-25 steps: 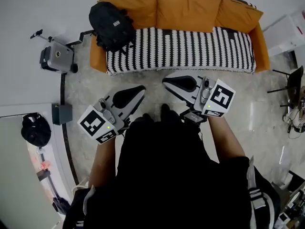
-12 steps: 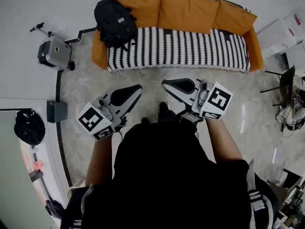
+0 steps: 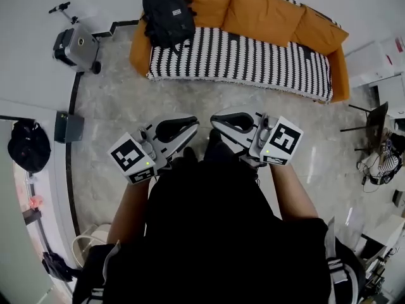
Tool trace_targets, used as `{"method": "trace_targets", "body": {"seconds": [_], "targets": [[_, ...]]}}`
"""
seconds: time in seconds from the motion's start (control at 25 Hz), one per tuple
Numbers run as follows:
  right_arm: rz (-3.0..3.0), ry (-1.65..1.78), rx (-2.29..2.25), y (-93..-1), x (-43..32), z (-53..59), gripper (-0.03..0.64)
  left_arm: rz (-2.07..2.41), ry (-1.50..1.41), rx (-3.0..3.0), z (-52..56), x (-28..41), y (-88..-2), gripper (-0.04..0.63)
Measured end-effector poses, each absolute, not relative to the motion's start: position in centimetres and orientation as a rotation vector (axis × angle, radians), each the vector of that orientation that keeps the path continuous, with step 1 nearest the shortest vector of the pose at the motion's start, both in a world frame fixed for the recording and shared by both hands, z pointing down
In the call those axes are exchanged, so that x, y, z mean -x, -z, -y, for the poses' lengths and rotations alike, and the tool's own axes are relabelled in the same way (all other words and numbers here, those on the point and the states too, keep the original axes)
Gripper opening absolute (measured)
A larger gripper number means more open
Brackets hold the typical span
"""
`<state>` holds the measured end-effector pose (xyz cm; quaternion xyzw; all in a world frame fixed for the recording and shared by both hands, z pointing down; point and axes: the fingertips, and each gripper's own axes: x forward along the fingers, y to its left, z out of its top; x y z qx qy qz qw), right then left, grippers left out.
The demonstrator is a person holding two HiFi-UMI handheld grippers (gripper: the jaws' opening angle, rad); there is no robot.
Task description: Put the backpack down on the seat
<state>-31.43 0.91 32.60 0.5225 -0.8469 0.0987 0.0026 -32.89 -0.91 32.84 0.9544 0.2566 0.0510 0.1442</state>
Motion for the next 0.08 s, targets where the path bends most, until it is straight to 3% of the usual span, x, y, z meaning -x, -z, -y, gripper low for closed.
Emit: {"method": "trace_targets", "body": {"seconds": [0.08], "targets": [[2.657, -0.314, -1.627, -32.66, 32.37, -0.31, 0.026, -0.757, -0.146, -2.735, 0.93, 33.7, -33.0, 0.031]]}}
